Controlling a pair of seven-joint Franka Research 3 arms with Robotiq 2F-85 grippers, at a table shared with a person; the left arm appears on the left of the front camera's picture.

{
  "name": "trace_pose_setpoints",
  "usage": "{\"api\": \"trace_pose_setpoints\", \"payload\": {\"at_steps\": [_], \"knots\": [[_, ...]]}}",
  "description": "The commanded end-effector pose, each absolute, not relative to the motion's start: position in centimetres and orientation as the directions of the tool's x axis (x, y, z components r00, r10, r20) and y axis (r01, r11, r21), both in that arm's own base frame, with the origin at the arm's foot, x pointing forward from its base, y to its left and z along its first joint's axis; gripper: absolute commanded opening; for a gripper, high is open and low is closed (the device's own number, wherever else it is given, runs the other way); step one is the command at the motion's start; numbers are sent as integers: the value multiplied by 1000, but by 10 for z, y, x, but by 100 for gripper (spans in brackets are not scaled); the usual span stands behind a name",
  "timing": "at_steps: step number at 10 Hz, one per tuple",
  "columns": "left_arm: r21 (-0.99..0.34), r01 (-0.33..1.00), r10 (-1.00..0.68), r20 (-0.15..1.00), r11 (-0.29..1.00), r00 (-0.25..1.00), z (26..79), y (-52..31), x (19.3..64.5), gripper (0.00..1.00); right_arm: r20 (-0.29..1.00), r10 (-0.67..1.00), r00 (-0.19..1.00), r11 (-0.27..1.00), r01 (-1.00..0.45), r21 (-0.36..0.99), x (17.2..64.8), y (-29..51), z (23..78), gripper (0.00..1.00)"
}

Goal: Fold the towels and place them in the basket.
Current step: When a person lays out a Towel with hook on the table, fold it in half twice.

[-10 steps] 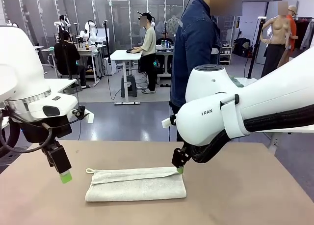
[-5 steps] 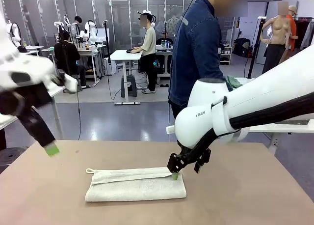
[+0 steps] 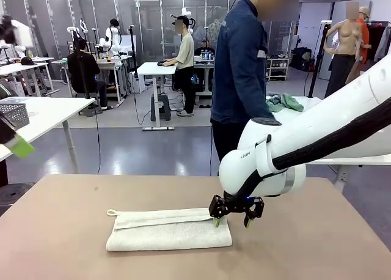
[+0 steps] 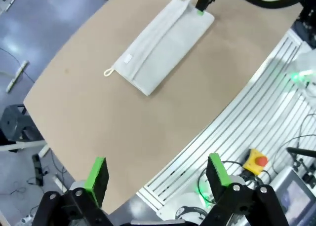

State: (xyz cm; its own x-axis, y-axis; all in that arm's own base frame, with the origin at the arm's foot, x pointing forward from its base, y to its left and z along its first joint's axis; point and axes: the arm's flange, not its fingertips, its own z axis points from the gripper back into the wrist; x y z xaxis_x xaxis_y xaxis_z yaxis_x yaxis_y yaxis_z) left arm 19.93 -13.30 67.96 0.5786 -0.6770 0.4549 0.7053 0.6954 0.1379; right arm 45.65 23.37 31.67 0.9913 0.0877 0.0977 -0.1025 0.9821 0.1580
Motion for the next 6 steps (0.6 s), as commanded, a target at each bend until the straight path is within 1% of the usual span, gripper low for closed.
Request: {"api": "trace_pose_setpoints", "payload": {"at_steps": [1,3,4,5,6], "knots": [[68,627,-583,459,776,670,695,-119,180,100,110,46,993,994,-56,93,459,251,309,100],[96,614,-574,490,783,656,706,-113,154,100,115,-3,993,999,-2,49,460,258,305,100],[83,611,-562,502,788,657,708,-110,147,100,117,-25,993,999,21,34,461,260,302,100],[78,609,-559,503,789,659,709,-108,145,100,119,-36,992,999,32,34,462,262,301,100],[102,620,-578,505,778,641,708,-108,156,100,114,-42,993,999,39,25,464,265,299,100]]}}
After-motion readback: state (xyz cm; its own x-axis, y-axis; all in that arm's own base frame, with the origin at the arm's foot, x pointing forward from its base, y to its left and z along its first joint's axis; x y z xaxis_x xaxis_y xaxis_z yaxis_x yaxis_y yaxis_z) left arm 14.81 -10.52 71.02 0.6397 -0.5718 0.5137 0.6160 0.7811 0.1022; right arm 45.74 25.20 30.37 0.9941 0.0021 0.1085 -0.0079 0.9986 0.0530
